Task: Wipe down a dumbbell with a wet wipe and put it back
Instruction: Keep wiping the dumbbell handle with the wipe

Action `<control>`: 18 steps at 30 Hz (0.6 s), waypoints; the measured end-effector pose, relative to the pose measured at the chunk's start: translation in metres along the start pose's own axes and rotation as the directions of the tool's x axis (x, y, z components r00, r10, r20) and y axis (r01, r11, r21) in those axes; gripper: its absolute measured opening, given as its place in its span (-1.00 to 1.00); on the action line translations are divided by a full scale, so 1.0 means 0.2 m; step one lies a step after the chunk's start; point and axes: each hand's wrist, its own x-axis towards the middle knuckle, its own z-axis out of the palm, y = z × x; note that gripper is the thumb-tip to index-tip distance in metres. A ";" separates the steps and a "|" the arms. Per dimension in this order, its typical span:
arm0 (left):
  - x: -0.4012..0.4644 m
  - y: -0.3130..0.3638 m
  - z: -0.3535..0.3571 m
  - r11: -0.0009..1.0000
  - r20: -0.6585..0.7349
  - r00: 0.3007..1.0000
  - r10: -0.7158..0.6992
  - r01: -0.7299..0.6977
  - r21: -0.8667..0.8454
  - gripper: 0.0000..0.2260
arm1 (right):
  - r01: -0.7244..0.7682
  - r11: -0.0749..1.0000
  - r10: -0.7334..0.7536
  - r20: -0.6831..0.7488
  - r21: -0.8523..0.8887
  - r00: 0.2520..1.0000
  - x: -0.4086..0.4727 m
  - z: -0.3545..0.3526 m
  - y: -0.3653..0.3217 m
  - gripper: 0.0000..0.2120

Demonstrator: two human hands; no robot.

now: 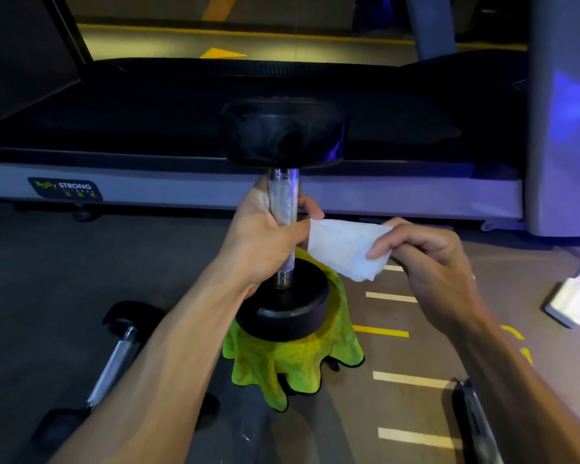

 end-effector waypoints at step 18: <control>0.03 0.02 -0.05 0.988 0.192 0.977 -0.090 0.113 -0.110 -0.60 | -0.010 0.986 0.046 0.214 -0.167 0.976 0.19 0.02 -0.19 -0.41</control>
